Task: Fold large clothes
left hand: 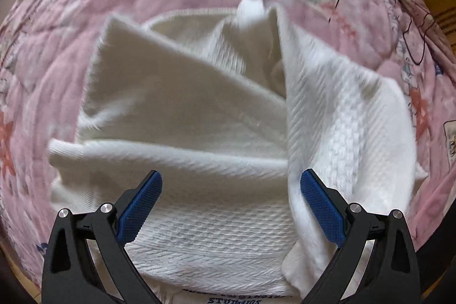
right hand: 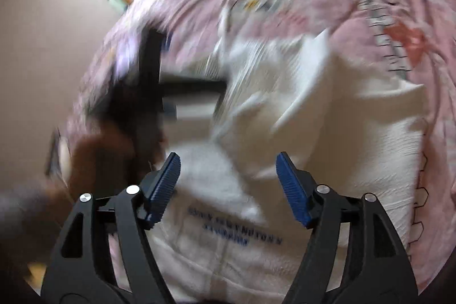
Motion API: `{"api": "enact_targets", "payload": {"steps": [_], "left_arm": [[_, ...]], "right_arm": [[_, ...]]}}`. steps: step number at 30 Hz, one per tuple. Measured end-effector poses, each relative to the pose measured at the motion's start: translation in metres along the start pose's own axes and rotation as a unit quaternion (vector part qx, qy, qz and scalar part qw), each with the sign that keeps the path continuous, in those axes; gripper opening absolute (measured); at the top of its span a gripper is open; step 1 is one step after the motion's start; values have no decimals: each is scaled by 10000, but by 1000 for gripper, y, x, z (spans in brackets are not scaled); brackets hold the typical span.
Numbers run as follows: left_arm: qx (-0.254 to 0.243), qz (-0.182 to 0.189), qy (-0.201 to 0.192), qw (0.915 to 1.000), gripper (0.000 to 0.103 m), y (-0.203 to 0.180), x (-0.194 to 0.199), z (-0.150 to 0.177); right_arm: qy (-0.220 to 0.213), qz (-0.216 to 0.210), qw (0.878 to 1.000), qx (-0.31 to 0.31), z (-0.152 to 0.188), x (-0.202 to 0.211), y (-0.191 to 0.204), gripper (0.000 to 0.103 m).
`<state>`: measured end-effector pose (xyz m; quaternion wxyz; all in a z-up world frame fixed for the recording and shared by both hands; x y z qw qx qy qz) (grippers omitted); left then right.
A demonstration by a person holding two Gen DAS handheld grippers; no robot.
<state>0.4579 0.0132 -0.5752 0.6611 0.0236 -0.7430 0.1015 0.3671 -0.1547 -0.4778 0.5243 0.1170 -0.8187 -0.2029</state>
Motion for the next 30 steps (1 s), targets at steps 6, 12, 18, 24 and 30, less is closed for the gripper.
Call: {"api": "enact_targets", "payload": {"steps": [6, 12, 18, 24, 30], "left_arm": [[595, 896, 481, 9930, 95, 8, -13, 15], [818, 1721, 1095, 9756, 95, -2, -27, 9], [719, 1381, 1088, 9818, 95, 0, -45, 0], [117, 722, 740, 9946, 1, -2, -38, -2], [-247, 441, 346, 9981, 1, 9, -15, -8]], "right_arm": [[338, 177, 9918, -1217, -43, -51, -69, 72], [1188, -14, 9731, -1973, -29, -93, -93, 72], [1274, -10, 9753, -1805, -6, -102, -97, 61], [809, -827, 9657, -2325, -3, -104, -100, 16], [233, -2026, 9512, -2317, -23, -77, -75, 7]]}}
Point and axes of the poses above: each gripper's, at about its wrist camera, not at the fingertips, and x roughly against the way its jaws point, y to its left, z to its underside, the point moved 6 cm from there along -x, roughly the way its jaws point, and after that the axes turned 3 degrees about -x, right-handed, at the moved point
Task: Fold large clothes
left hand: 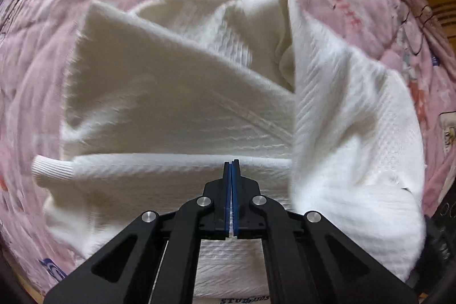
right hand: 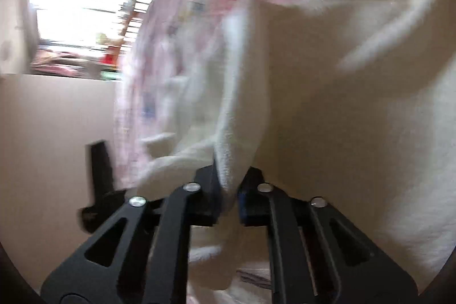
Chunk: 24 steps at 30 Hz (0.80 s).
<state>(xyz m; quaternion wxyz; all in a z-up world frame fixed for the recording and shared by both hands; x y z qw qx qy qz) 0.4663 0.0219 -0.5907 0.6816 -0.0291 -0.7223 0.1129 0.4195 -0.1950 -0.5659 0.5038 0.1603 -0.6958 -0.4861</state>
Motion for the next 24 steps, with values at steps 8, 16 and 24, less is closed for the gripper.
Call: {"api": "enact_targets", "payload": {"steps": [8, 16, 24], "left_arm": [[-104, 613, 385, 9973, 1, -7, 12, -7], [669, 1641, 367, 9835, 74, -19, 5, -1], [458, 1183, 583, 9902, 82, -28, -20, 21]], "right_arm": [[-654, -1932, 9788, 160, -14, 19, 83, 7], [-1556, -1581, 9737, -514, -23, 58, 10, 7], [-1479, 146, 9772, -1515, 9, 67, -95, 28]]}}
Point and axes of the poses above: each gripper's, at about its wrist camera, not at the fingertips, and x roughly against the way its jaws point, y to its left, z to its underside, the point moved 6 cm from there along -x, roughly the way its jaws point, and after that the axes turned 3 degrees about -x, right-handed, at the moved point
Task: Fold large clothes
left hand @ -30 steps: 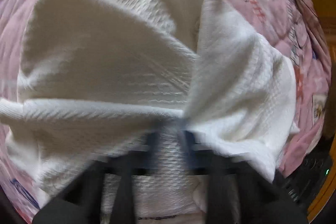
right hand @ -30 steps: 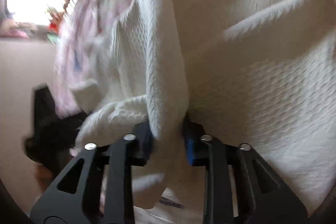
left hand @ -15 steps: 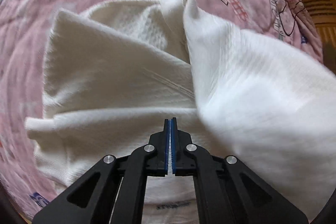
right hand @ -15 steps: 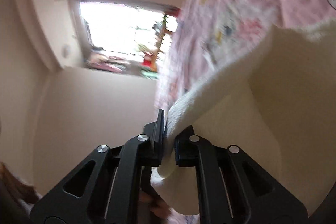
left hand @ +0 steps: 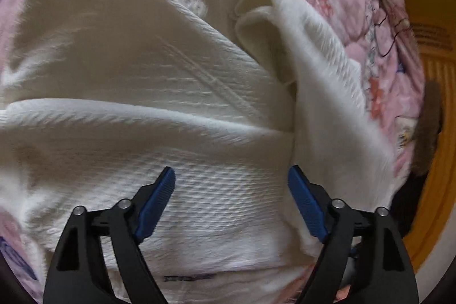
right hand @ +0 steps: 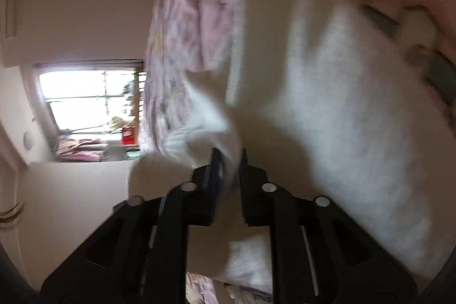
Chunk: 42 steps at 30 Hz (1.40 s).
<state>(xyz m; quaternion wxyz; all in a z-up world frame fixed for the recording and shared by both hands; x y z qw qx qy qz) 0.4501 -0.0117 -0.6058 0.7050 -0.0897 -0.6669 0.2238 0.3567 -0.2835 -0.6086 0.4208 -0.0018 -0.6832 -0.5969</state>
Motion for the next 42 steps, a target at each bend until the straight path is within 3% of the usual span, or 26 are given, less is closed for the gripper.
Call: {"api": "enact_targets", "payload": {"steps": [1, 3, 9, 13, 16, 20, 21, 22, 25, 27, 28, 29, 32, 35, 36, 38, 39, 40, 42], "left_arm": [[-51, -140, -58, 9999, 83, 0, 1, 0], [-96, -238, -131, 9996, 83, 2, 7, 3], [-2, -427, -508, 9978, 88, -11, 30, -15], [-39, -991, -78, 9950, 89, -11, 4, -30], [-112, -1278, 254, 9914, 89, -7, -19, -33], [-124, -1344, 265, 9905, 89, -4, -19, -23], [-147, -1376, 284, 9900, 89, -5, -20, -21], [-175, -1386, 293, 9898, 89, -6, -22, -18], [-209, -1409, 356, 9892, 89, -4, -24, -7], [-247, -1387, 403, 9892, 89, -5, -25, 6], [-246, -1352, 425, 9896, 89, -6, -26, 13], [-238, -1323, 446, 9899, 89, -7, -28, 19], [-153, -1271, 476, 9906, 89, -12, -32, 41], [12, -1123, 477, 9925, 89, -20, -37, 60], [59, -1105, 484, 9927, 89, -23, -39, 64], [104, -1172, 467, 9920, 89, -28, -46, 67], [105, -1242, 437, 9912, 89, -29, -49, 67], [136, -1355, 377, 9900, 89, -29, -53, 64], [285, -1425, 344, 9888, 89, -26, -59, 58]], "right_arm": [[-7, 105, 9999, 54, 2, 4, 2, 32], [-15, 208, 9998, 67, 7, 10, 7, 56], [-248, 472, 9976, 445, 11, 40, 47, 62], [67, 879, 9891, 1180, 22, 42, 85, 62], [485, 1625, 9529, 2513, 44, 24, 125, 62], [728, 1965, 9003, 3815, 54, -9, 166, 62], [918, 2295, 8781, 4097, 53, -25, 170, 62], [1007, 2571, 8605, 4280, 51, -37, 171, 62], [1516, 2618, 8372, 4556, 45, -72, 168, 62], [2180, 2832, 8052, 4732, 45, -97, 158, 62], [2394, 3033, 7815, 4899, 44, -107, 152, 62], [2469, 3156, 7631, 5070, 43, -113, 149, 62], [2503, 3510, 7234, 5393, 37, -116, 150, 62], [2657, 3366, 7137, 5539, 37, -113, 161, 62], [3002, 3368, 7020, 5511, 40, -116, 157, 62], [3578, 3459, 6666, 5549, 47, -127, 141, 62], [3675, 3444, 6576, 5602, 48, -130, 137, 62], [3796, 3314, 6592, 5582, 50, -134, 134, 61], [3951, 3236, 6490, 5639, 57, -137, 132, 33]]}}
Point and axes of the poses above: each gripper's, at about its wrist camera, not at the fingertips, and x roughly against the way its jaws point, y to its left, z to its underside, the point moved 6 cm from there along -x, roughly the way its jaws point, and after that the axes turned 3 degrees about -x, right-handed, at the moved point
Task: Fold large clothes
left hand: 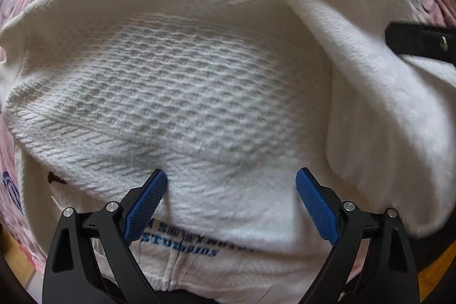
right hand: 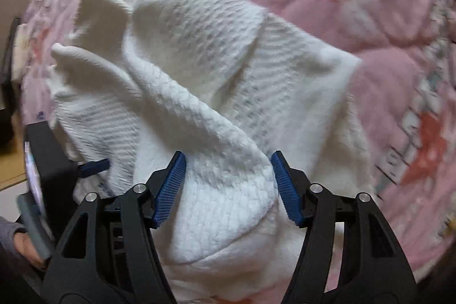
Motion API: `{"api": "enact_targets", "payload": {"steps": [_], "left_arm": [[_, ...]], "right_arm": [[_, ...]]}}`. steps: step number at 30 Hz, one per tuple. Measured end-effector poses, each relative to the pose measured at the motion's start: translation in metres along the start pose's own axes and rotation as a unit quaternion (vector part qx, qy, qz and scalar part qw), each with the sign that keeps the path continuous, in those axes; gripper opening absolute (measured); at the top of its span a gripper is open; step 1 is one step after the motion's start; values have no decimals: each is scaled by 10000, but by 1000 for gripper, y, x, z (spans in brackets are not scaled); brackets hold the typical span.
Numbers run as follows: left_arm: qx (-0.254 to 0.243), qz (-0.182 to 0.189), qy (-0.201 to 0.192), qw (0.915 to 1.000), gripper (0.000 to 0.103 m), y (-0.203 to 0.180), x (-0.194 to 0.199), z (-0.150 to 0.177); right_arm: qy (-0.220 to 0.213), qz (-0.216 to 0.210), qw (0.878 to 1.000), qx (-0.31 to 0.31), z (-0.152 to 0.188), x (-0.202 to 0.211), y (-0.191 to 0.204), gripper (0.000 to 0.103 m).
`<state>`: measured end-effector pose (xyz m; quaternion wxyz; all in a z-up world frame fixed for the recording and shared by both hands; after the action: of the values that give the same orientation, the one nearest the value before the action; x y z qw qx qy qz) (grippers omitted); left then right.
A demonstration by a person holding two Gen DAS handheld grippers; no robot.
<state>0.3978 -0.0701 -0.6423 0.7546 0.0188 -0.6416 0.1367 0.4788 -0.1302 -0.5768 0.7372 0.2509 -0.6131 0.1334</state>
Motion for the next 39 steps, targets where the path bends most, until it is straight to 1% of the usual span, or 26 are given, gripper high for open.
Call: {"api": "enact_targets", "payload": {"steps": [1, 2, 3, 4, 6, 7, 8, 11, 13, 14, 16, 18, 19, 21, 23, 24, 25, 27, 29, 31, 34, 35, 36, 37, 38, 39], "left_arm": [[97, -17, -22, 9999, 91, 1, -2, -5], [154, -7, -25, 9999, 92, 2, -3, -9], [215, 0, -11, 9998, 92, 3, -4, -13], [337, 27, 10, 9994, 92, 5, -2, -18], [482, 235, -41, 9986, 91, 5, 8, -28], [547, 330, -71, 9979, 91, 5, 18, -33], [602, 349, -54, 9976, 91, 7, 24, -39], [841, 671, -122, 9941, 91, 7, 41, -58], [909, 722, -415, 9924, 89, 6, 59, -81], [920, 732, -646, 9910, 89, 6, 70, -98], [849, 818, -885, 9891, 89, 6, 81, -126], [737, 907, -818, 9898, 89, 7, 77, -141], [605, 865, -655, 9923, 86, 11, 68, -145], [532, 775, -500, 9943, 77, 26, 61, -144], [602, 729, -376, 9948, 77, 53, 57, -135], [643, 732, -287, 9948, 79, 71, 56, -129], [689, 696, -180, 9950, 83, 89, 55, -122], [802, 619, -106, 9948, 83, 117, 57, -112], [831, 450, -288, 9951, 83, 138, 69, -111], [745, 214, -664, 9948, 86, 151, 90, -121], [392, 110, -1090, 9932, 87, 144, 116, -142], [287, 112, -1145, 9929, 87, 131, 121, -144], [140, 166, -1234, 9921, 87, 122, 129, -152], [64, 211, -1285, 9915, 87, 112, 129, -150], [-74, 264, -1350, 9905, 87, 97, 137, -159], [-190, 278, -1411, 9894, 87, 81, 142, -165]], "right_arm": [[-54, -5, 9999, 116, -1, 3, 7, 28], [-142, -63, 9997, 175, -1, 8, 14, 18], [-255, -112, 9993, 260, -1, 16, 21, 13], [-439, -110, 9983, 355, -2, 29, 30, 11], [-837, -22, 9951, 528, -6, 57, 44, 9], [-1036, -61, 9930, 566, -6, 72, 51, 8], [-1319, -44, 9894, 603, -8, 91, 58, 8], [-2041, 128, 9774, 542, -12, 132, 63, 8], [-2515, 235, 9664, 471, -13, 150, 71, 8], [-2820, 448, 9570, 505, -8, 161, 75, 8], [-3136, 569, 9468, 443, -6, 159, 79, 8], [-3233, 546, 9443, 280, -1, 150, 83, 8], [-3287, 674, 9415, 312, 4, 140, 87, 8], [-3306, 693, 9409, 263, 14, 122, 96, 8], [-3304, 554, 9421, 148, 27, 105, 105, 8], [-3228, 448, 9453, 145, 32, 89, 115, 8], [-3162, 413, 9476, 184, 37, 75, 125, 8], [-3035, 398, 9516, 265, 44, 47, 144, 8], [-2870, 396, 9567, 269, 49, 15, 156, 8], [-2746, 525, 9598, 267, 51, -10, 162, 8], [-2501, 895, 9641, -55, 51, -40, 156, 14], [-2438, 865, 9658, -180, 51, -43, 154, 24], [-2416, 723, 9669, -388, 54, -40, 152, 39], [-2484, 620, 9654, -503, 58, -33, 151, 48], [-2549, 582, 9633, -602, 62, -26, 151, 61], [-2649, 527, 9600, -737, 70, -12, 150, 63]]}}
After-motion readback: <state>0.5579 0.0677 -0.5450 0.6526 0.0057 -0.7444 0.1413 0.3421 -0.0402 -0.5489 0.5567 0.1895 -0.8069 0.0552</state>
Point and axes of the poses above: each gripper's, at about its wrist camera, not at the fingertips, and x roughly against the way its jaws point, y to its left, z to its underside, the point moved 6 cm from there along -x, roughly the way its jaws point, and after that the axes turned 3 degrees about -x, right-handed, at the moved point
